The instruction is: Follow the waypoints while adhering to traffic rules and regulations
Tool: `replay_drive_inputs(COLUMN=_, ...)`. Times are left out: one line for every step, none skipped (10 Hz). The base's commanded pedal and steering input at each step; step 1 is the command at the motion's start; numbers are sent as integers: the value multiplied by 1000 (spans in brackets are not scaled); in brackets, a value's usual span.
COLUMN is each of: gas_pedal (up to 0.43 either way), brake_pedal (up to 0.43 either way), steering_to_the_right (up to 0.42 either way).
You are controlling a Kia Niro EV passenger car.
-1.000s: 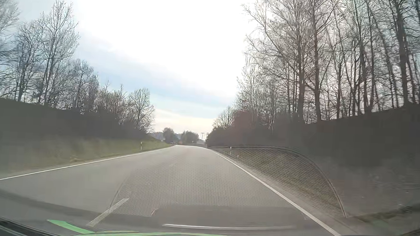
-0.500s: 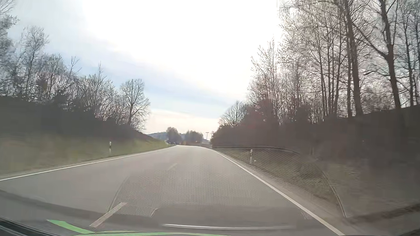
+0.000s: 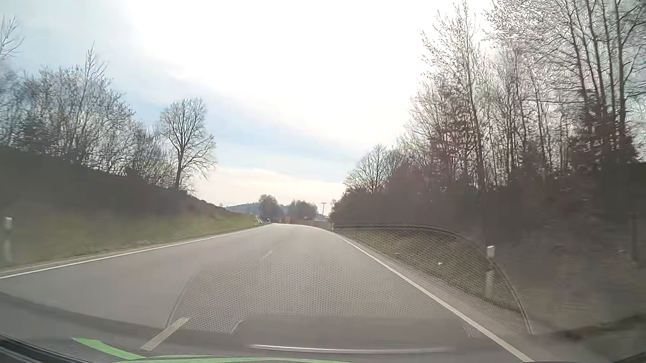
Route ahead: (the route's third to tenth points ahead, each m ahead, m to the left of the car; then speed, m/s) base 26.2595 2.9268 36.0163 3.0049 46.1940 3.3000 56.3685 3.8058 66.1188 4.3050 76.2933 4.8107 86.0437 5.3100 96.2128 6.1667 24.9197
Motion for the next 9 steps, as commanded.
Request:
replay_drive_inputs(gas_pedal=157, brake_pedal=0, steering_to_the_right=-4)
replay_drive_inputs(gas_pedal=169, brake_pedal=0, steering_to_the_right=-4)
replay_drive_inputs(gas_pedal=169, brake_pedal=0, steering_to_the_right=-5)
replay_drive_inputs(gas_pedal=169, brake_pedal=0, steering_to_the_right=-4)
replay_drive_inputs(gas_pedal=169, brake_pedal=0, steering_to_the_right=-4)
replay_drive_inputs(gas_pedal=169, brake_pedal=0, steering_to_the_right=-4)
replay_drive_inputs(gas_pedal=169, brake_pedal=0, steering_to_the_right=-3)
replay_drive_inputs(gas_pedal=169, brake_pedal=0, steering_to_the_right=-1)
replay_drive_inputs(gas_pedal=177, brake_pedal=0, steering_to_the_right=-1)
